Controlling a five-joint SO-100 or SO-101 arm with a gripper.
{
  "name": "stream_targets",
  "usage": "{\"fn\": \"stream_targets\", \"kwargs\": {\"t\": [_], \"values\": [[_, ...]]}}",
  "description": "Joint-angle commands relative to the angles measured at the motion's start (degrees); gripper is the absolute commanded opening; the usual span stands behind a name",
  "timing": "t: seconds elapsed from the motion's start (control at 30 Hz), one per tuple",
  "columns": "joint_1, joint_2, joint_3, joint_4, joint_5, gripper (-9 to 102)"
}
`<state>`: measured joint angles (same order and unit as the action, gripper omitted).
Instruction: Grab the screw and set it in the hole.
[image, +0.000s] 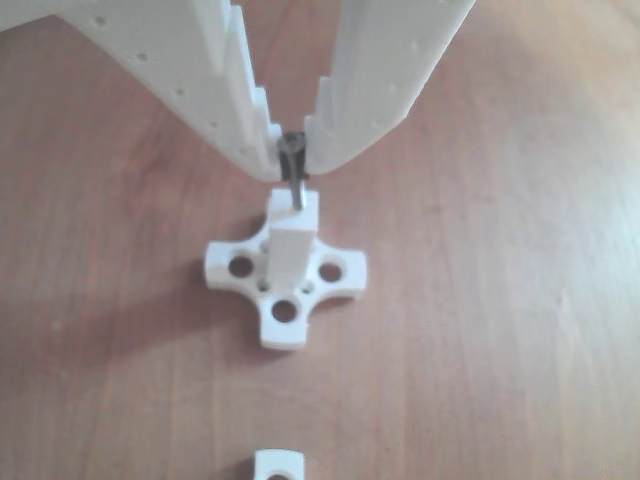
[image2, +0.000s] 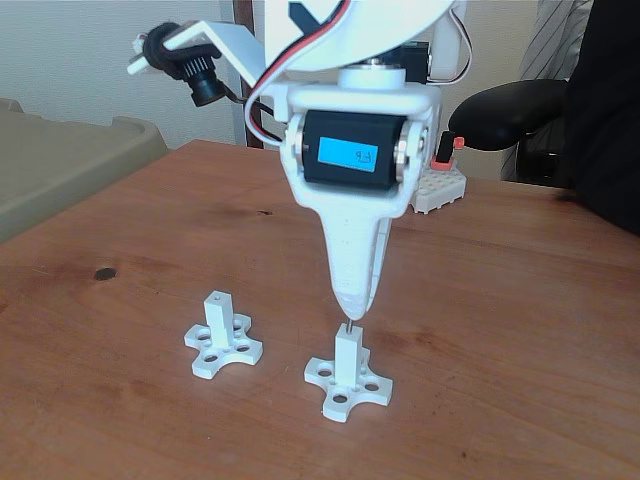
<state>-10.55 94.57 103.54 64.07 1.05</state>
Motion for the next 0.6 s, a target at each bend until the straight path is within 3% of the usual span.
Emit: {"fn": "stream_targets", "kwargs": {"t": [0.0, 0.57], "values": [[0.4, 0.9, -0.9, -0.4, -0.1, -4], [0.4, -0.1, -0.9, -1.0, -0.2, -4]]}}
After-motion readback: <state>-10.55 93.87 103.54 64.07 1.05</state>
